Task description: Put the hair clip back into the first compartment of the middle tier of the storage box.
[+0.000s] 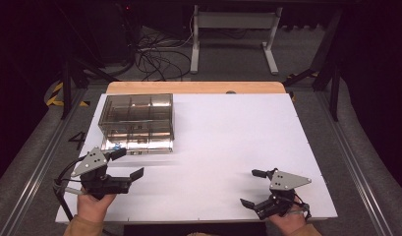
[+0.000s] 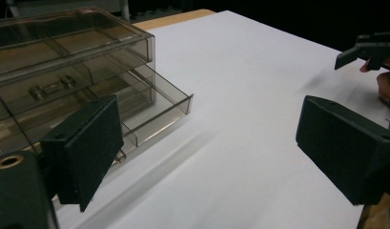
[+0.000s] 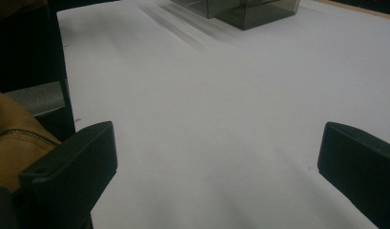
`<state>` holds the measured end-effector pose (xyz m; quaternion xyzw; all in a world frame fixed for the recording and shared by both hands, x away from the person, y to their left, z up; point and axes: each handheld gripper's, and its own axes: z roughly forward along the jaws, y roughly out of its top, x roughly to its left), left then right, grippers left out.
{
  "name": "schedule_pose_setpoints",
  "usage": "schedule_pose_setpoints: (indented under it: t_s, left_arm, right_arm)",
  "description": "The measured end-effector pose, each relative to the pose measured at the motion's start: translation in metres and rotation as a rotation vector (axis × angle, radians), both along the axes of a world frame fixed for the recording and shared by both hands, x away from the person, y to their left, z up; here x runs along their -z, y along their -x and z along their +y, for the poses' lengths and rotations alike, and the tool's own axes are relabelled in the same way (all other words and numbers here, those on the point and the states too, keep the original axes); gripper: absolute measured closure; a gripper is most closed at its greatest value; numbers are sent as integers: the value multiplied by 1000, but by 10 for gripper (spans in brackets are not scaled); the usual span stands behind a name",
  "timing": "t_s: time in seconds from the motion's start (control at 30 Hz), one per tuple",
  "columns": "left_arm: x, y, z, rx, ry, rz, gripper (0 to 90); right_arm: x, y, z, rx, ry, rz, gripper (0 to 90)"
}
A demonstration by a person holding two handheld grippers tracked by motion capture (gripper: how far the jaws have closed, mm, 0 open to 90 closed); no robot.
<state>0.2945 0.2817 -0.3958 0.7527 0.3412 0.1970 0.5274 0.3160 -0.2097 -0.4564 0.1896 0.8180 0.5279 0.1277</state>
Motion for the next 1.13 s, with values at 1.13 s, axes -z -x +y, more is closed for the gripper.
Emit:
schedule_pose_setpoints:
  t_s: [1.13]
  left_arm:
    - [58, 20, -18, 80, -30, -12, 3]
  right_arm:
    - [0, 0, 0, -5, 6, 1, 3]
